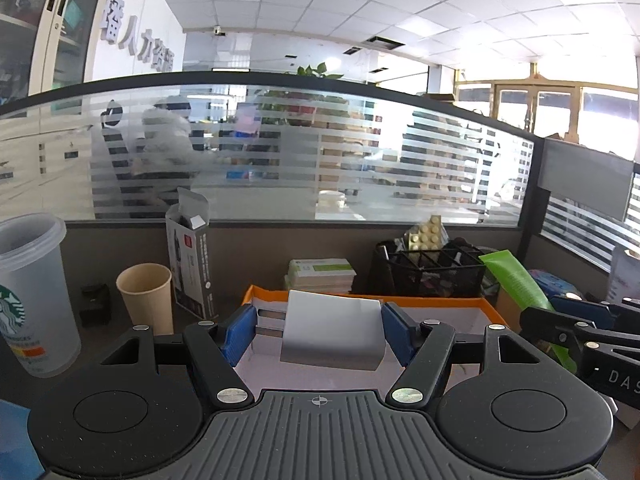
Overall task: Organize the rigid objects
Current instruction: 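Carry the white block and green tube with both tools over the orange box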
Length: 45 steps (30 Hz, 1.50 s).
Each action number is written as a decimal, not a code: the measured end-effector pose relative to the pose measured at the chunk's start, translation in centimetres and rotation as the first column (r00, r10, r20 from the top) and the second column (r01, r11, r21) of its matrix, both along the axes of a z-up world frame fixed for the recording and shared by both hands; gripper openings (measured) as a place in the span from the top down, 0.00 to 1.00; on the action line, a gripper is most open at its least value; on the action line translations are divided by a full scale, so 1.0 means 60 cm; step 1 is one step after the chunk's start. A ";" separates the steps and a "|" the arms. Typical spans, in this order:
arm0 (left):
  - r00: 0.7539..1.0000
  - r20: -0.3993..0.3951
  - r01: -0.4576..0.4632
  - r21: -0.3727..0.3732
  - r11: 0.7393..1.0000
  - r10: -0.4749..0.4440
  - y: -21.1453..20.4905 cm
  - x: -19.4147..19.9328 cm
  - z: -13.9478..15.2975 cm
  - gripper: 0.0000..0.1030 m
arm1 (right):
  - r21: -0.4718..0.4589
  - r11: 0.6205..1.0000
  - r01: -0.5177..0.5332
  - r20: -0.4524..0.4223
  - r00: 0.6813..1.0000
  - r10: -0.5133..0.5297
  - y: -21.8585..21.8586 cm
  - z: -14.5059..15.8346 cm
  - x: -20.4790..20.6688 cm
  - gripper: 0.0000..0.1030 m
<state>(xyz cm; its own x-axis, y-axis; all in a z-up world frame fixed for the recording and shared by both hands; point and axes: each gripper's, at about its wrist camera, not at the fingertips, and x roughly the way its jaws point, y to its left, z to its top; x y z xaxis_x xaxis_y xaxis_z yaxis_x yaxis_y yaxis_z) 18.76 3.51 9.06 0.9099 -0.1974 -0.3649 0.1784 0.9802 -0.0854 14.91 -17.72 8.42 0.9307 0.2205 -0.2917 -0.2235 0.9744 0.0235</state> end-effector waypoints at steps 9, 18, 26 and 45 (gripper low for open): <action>1.000 -0.019 -0.005 0.012 1.000 0.005 -0.008 0.044 -0.012 0.34 | 0.006 1.000 0.002 -0.013 1.000 -0.002 0.005 -0.007 0.045 0.71; 0.998 -0.069 -0.006 0.024 1.000 0.007 -0.015 0.080 -0.042 0.34 | 0.008 1.000 0.004 -0.055 0.998 -0.003 0.008 -0.031 0.083 0.71; 0.994 -0.113 -0.007 0.032 0.999 0.011 -0.018 0.107 -0.069 0.34 | 0.008 1.000 0.005 -0.098 0.995 -0.005 0.010 -0.053 0.112 0.71; 0.980 -0.198 0.020 0.041 0.999 -0.011 -0.021 0.126 -0.108 0.34 | -0.023 1.000 0.004 -0.191 0.981 -0.009 0.027 -0.103 0.147 0.71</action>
<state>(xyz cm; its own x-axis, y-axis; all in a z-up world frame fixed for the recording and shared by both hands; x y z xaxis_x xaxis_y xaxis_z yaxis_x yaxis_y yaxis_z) 26.32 2.24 2.59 0.8157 -0.1912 -0.5460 0.1774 0.9810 -0.0786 23.70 -16.09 2.26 0.8586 0.2062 -0.4694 -0.2108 0.9766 0.0433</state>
